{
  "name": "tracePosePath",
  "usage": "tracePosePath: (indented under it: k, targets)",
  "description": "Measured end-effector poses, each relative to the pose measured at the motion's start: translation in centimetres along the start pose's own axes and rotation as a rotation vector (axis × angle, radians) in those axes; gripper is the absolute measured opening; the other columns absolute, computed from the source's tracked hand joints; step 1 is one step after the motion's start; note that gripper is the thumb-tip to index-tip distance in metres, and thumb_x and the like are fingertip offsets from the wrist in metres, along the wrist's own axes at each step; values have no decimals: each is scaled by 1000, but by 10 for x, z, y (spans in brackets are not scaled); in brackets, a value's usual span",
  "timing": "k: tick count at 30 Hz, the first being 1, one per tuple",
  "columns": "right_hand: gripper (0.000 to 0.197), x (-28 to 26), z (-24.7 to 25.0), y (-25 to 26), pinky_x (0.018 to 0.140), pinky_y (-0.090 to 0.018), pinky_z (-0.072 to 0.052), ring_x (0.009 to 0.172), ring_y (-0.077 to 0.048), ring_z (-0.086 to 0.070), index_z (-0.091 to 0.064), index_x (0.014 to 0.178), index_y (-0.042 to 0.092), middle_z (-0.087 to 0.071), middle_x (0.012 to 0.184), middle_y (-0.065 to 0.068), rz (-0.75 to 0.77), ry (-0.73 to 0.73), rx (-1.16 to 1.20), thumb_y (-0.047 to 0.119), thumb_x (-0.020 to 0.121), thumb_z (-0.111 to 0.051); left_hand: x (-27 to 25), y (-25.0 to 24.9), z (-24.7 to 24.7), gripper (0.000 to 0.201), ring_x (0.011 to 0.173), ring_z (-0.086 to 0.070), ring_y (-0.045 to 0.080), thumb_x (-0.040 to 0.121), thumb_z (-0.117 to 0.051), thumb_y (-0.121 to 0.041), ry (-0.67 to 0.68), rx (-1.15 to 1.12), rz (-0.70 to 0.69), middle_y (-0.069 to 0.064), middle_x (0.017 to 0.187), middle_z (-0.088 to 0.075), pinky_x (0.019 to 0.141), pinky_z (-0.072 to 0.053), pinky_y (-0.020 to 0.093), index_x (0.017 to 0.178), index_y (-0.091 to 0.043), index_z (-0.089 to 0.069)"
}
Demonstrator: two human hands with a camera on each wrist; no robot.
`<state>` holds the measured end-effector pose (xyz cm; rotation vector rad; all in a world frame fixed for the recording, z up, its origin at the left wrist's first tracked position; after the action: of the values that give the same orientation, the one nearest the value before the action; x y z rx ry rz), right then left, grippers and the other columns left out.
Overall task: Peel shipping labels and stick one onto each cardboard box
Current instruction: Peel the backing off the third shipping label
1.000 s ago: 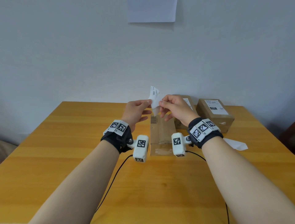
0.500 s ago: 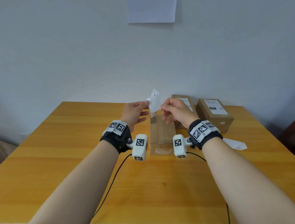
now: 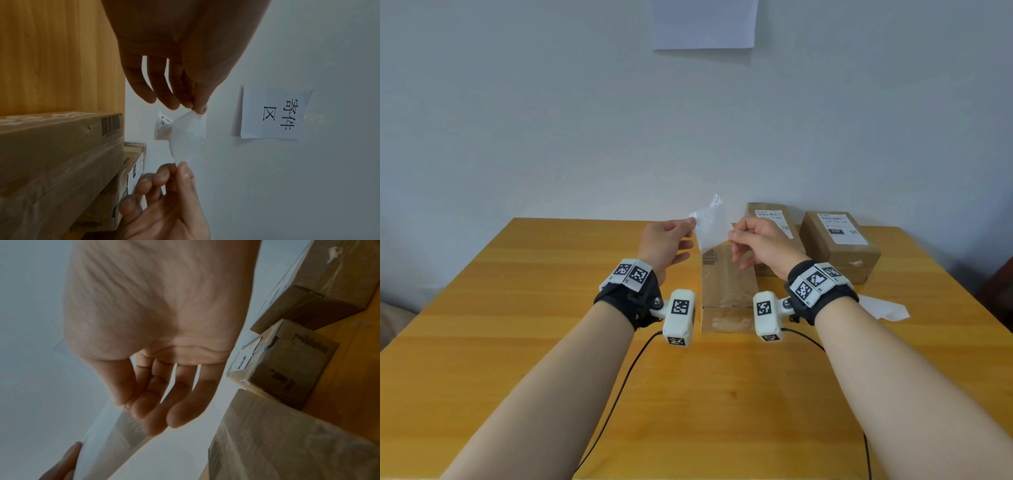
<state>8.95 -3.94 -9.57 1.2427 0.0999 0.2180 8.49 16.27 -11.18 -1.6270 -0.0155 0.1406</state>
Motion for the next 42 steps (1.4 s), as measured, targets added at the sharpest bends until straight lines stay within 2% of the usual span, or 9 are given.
tracePosePath:
  k: [6,12,17,20,23,26,31,37,42]
  targets:
    - [18,0,0,-3,61,-36,-59,71,-20,-70,-63,86,12,-68,73,-2,-5,2,-1,17,103,-63,1,-1,6,16,73,-59,12,102,-71,-28,-11,-20,14,-1,87,-61,67,-56,27,102,-12,-73]
    - [18,0,-1,-1,60,-35,-58,70,-19,-69,-63,86,12,-68,74,-3,-5,16,-1,16,103,-63,3,2,12,27,77,-60,13,102,-71,-28,-23,-58,18,0,89,-61,69,-57,27,116,-6,-74]
    - [16,-1,-3,-1,63,-40,-59,69,-22,-67,-64,91,11,-67,74,-4,-40,-38,183,20,104,-61,-2,-4,1,20,90,-73,20,106,-65,-23,42,-168,-4,7,103,-76,81,-64,31,109,-5,-73]
    - [21,0,-11,-1,65,-42,-59,71,-25,-67,-67,105,10,-68,81,-6,-75,12,308,30,103,-63,-6,-9,-9,22,89,-79,24,108,-61,-18,121,-235,1,14,108,-78,76,-65,30,114,1,-70]
    - [34,1,-15,1,64,-41,-58,71,-23,-68,-70,110,5,-69,83,-4,-79,27,260,37,98,-70,-9,-11,-13,18,90,-80,25,106,-63,-15,141,-250,-13,15,106,-79,77,-64,30,112,1,-70]
    - [27,2,-16,4,60,-38,-59,70,-19,-70,-71,103,8,-72,89,-7,-74,7,211,33,95,-75,-13,-12,-18,20,91,-80,27,106,-63,-15,158,-259,-24,18,108,-79,77,-64,31,114,2,-69]
    - [24,4,-12,3,61,-37,-60,70,-15,-70,-72,110,8,-75,98,-13,-45,-50,98,28,97,-74,-12,-9,-18,30,91,-81,29,109,-59,-19,151,-270,5,16,107,-81,79,-66,33,123,7,-66]
    - [25,2,-10,2,62,-36,-61,77,-15,-72,-71,112,5,-76,109,-18,-19,-46,85,27,99,-72,-14,-8,-17,26,89,-81,23,111,-55,-17,168,-255,16,7,93,-82,78,-66,30,115,4,-68]
    - [31,0,-9,2,53,-30,-58,75,-14,-71,-69,119,-1,-73,116,-22,-42,-4,133,24,99,-71,-12,-7,-14,30,101,-79,29,110,-57,-17,183,-238,15,22,116,-77,86,-66,35,120,10,-67]
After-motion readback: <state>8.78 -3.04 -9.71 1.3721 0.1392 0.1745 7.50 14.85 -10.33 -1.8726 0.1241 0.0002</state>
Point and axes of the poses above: each hand's wrist, its own x-axis towards the middle knuckle, its own z-axis out of the back of the hand, y = z × x, the point moved 8 cm from there along x, towards the middle knuckle
